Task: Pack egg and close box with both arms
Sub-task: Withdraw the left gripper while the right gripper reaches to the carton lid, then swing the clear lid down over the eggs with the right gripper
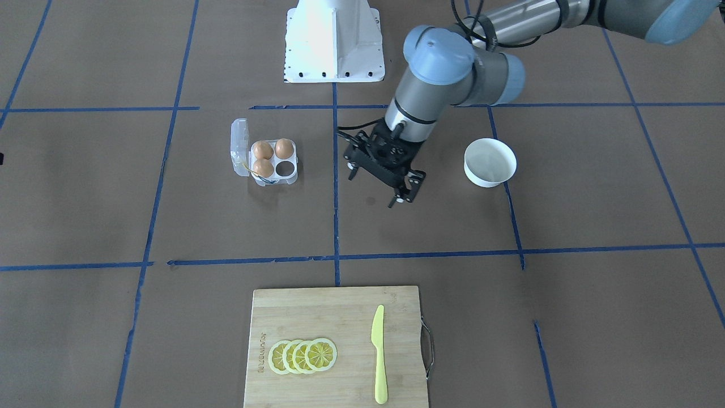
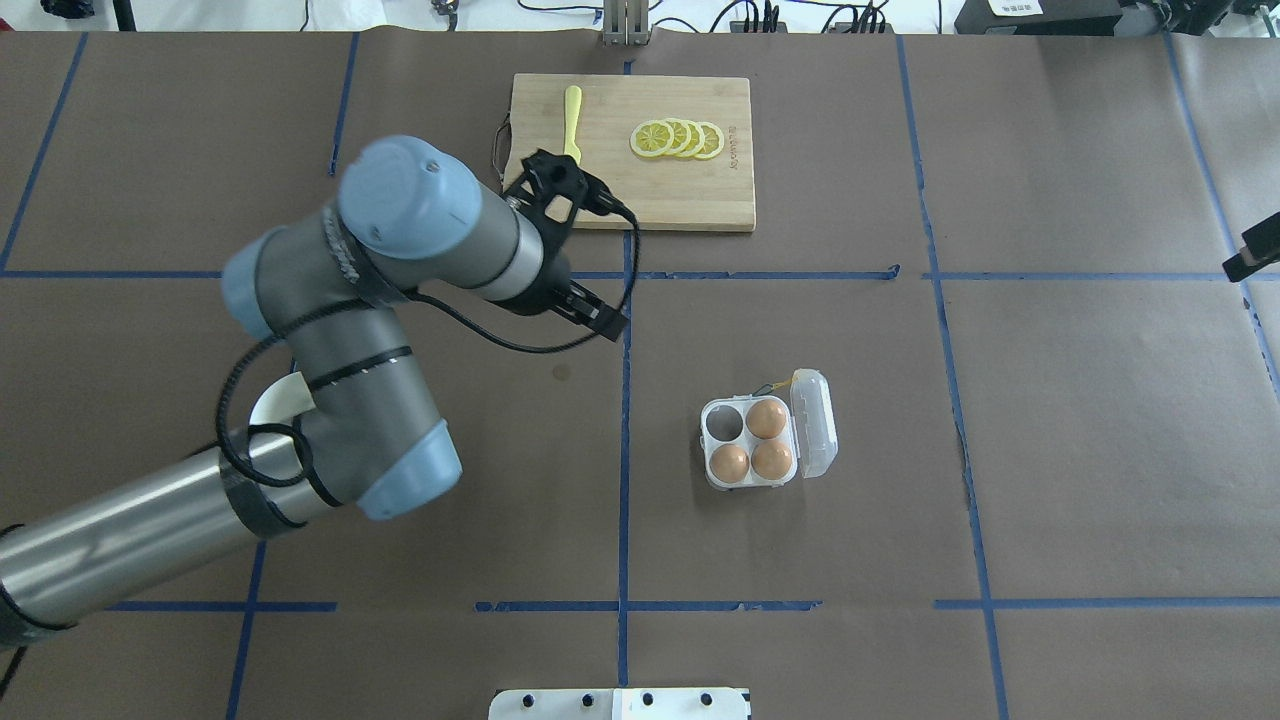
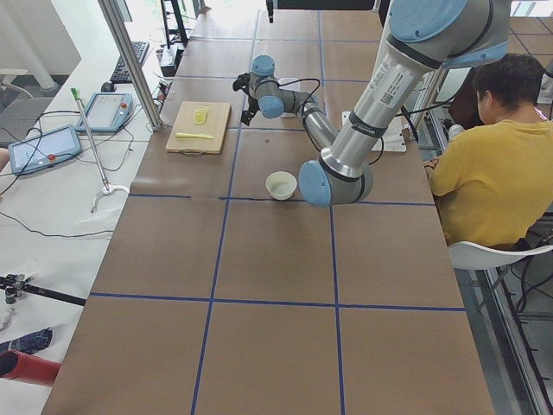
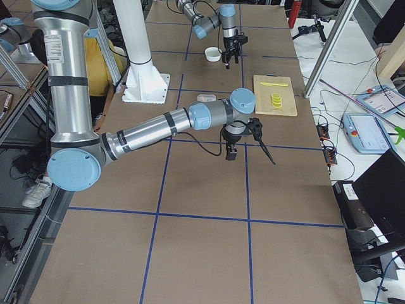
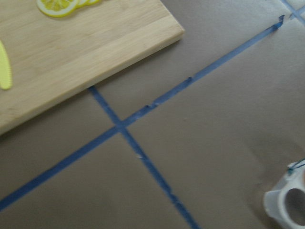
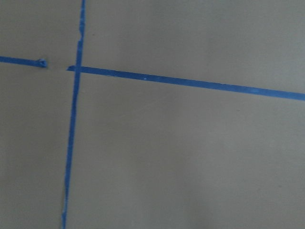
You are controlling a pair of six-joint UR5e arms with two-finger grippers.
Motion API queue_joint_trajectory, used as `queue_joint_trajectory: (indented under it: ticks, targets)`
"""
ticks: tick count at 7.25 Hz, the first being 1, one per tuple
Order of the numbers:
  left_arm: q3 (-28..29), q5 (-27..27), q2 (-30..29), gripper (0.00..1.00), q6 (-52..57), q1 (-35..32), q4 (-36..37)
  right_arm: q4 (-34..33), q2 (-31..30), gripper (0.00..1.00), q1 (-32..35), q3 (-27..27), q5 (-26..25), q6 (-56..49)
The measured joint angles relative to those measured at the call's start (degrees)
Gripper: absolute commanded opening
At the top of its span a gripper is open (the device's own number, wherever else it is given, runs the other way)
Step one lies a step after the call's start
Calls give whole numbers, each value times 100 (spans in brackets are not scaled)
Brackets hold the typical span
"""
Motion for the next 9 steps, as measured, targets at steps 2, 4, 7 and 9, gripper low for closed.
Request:
queue_joint_trajectory:
  ticks: [2,4,7,9]
  targets:
    - [-14,-448,505,99,724,-612,-21,1198,33,100,-1354,343,-565,2242]
    - [18,-621,704,99,1073,-922,-1,2275,56,100,-3000,372,-2254,4311]
    - [23,-699,769,99,1134,-1003,6,2432,564,100,-3895,269,-2901,5210]
    - [22,-765,783,99,1139,-1042,1,1948,1680,100,-4453,-25,-3300,6057]
